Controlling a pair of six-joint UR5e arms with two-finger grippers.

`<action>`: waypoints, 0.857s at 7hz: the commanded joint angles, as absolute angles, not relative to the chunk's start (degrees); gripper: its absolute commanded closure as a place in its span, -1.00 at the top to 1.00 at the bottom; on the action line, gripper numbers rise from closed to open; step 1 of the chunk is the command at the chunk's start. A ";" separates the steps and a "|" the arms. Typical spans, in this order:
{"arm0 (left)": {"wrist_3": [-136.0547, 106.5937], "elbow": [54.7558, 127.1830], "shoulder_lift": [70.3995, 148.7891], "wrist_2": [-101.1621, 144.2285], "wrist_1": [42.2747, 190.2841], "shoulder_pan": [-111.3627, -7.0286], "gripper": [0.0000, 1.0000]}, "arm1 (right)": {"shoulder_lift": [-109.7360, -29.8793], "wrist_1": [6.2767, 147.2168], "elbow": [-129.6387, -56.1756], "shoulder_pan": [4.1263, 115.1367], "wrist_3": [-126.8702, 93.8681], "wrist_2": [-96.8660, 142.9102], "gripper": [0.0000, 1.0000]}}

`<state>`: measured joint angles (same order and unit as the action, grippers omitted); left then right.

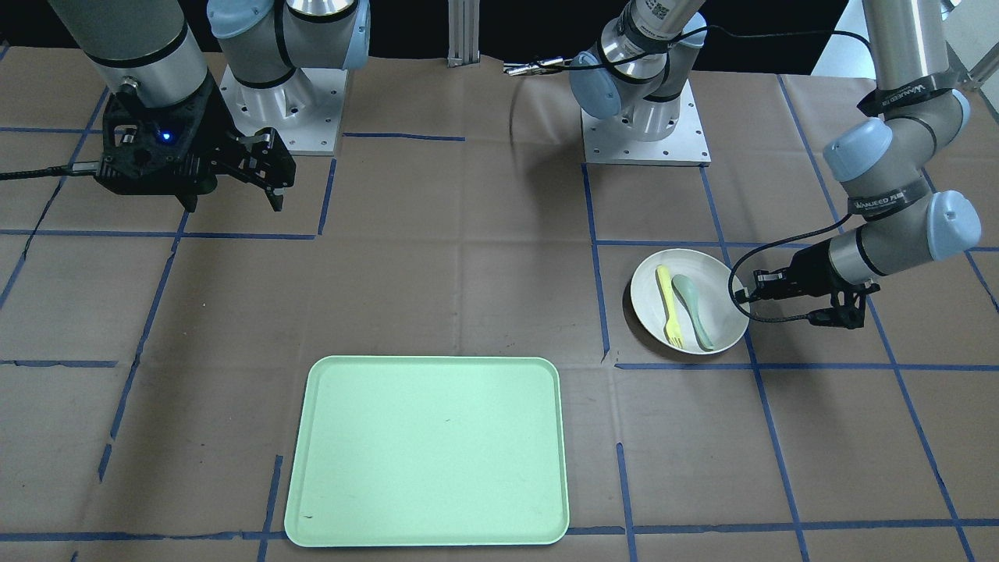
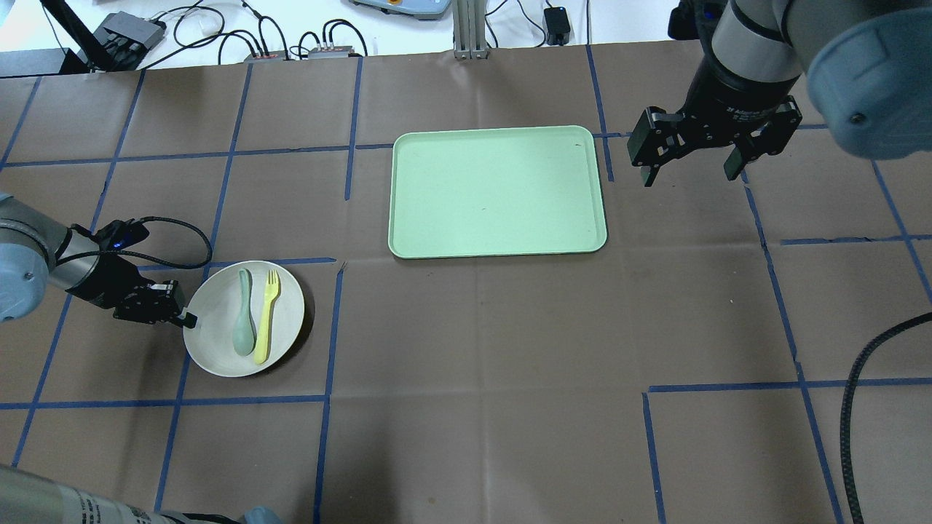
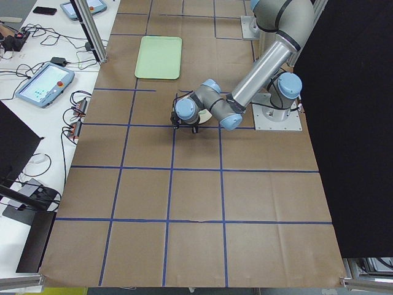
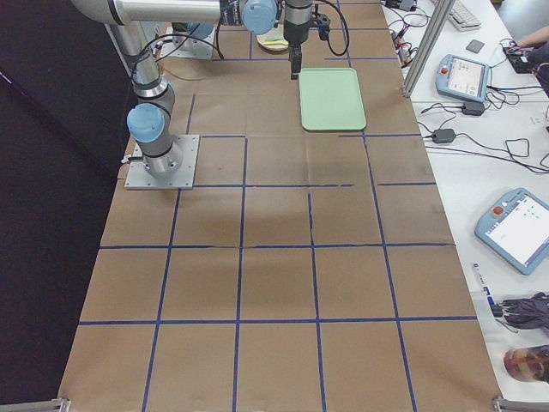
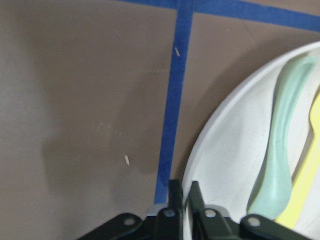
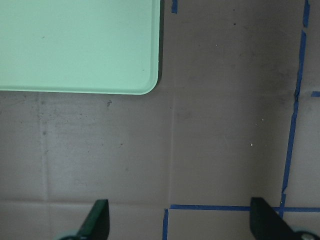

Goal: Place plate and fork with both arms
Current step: 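Close the left gripper on the white plate's rim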

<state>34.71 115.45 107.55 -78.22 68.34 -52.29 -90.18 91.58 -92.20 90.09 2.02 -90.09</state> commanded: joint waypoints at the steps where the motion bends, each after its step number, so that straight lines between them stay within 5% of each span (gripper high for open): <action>1: 34.63 115.31 107.23 -78.22 68.38 -52.29 -0.87 | -90.18 91.58 -92.20 90.09 2.02 -90.09 1.00; 6: 29.03 111.64 103.71 -77.09 68.55 -63.59 -0.96 | -90.18 91.58 -92.20 90.09 2.02 -90.09 1.00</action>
